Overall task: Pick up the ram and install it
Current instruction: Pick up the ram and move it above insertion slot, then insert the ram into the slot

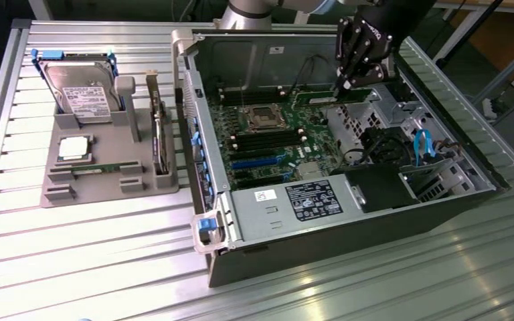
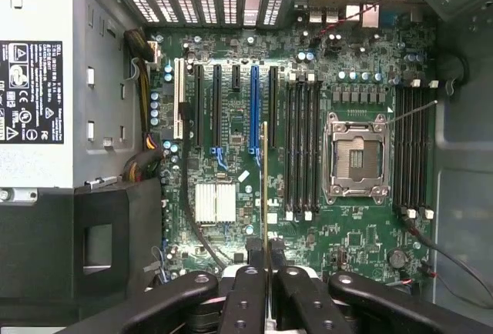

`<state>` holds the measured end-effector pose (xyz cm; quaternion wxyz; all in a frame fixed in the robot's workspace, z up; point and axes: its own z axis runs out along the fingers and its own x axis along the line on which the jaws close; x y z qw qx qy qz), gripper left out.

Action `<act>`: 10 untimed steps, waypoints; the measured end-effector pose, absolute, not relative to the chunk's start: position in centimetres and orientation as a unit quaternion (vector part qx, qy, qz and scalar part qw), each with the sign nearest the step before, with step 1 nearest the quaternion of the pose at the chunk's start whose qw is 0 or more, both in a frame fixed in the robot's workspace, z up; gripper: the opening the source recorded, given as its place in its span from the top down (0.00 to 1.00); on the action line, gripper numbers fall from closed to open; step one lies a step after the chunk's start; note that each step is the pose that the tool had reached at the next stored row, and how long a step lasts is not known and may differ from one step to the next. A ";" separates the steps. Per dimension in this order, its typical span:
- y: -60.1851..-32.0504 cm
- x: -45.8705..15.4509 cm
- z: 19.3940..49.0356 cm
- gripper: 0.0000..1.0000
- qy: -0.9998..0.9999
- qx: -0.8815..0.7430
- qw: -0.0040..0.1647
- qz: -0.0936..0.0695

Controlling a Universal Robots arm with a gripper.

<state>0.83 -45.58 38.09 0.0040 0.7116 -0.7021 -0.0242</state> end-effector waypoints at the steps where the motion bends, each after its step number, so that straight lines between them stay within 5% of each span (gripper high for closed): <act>1: -45.6 0.8 38.1 0.89 -0.702 0.712 0.004 -0.024; 10: -45.6 0.6 36.8 0.89 -0.702 0.712 0.004 -0.024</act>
